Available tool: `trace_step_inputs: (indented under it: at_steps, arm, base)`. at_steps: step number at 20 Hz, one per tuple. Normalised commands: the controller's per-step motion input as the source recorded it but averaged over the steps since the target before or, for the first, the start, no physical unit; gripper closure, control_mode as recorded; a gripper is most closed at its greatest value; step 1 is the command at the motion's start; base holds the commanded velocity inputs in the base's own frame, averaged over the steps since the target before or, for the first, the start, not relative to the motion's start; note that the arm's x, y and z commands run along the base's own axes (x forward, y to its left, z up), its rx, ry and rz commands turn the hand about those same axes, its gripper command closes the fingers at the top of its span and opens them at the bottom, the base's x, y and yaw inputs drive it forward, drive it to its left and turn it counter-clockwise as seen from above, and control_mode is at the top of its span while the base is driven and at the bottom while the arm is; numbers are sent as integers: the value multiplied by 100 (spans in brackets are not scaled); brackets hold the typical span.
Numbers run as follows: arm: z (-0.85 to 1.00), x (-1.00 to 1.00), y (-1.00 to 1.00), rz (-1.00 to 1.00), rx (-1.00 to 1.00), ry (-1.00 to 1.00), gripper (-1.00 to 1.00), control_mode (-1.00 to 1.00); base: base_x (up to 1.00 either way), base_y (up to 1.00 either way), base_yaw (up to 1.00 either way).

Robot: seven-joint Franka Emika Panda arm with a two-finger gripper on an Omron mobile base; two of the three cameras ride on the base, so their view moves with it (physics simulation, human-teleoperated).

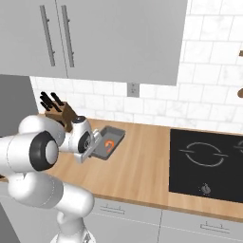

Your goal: Take the meat container that has the shrimp and place it on the second highest rack of the freezer. Then take the vegetable container that has the garlic and bell pepper and place it on the highest rack of the freezer.

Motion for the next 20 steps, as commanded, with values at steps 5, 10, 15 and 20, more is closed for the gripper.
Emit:
trace_step_inputs:
  at_steps: [5, 10, 15, 20]
  arm:
    - [57, 0, 0, 0, 0, 1, 100, -100]
    - [81, -5, -4, 0, 0, 0, 100, -100]
    - [42, -58, -16, 12, 0, 0, 100, -100]
    - [29, -63, -15, 18, 0, -1, 100, -100]
  base:
    - [0, 0, 0]
    - [0, 0, 0]
    - [0, 0, 0]
    - [0, 0, 0]
